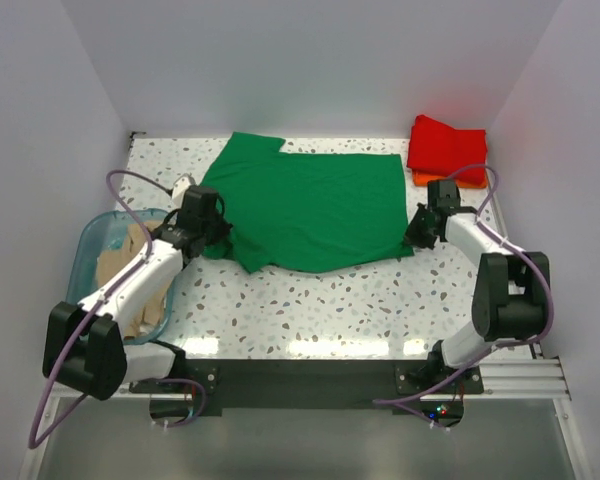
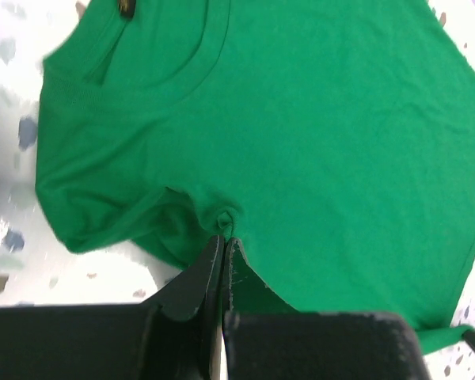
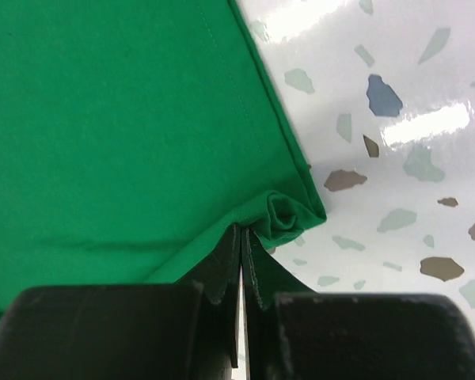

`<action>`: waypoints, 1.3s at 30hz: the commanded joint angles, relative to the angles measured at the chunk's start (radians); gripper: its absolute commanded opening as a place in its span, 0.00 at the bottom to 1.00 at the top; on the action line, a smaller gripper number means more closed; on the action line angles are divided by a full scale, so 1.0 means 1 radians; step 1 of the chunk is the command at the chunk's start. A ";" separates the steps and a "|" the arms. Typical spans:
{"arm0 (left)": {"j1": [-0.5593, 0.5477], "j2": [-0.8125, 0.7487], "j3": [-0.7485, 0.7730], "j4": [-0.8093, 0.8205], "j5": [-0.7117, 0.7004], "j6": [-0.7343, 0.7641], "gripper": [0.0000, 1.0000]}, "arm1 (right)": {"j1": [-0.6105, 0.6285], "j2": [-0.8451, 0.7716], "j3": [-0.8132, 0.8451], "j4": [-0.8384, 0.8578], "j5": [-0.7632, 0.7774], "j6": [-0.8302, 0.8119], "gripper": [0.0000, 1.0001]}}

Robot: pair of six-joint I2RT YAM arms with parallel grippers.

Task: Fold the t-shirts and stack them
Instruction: Fold the tshirt

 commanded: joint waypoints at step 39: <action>0.200 0.429 0.443 0.054 0.111 0.122 0.00 | -0.087 0.290 0.350 0.088 -0.158 0.078 0.00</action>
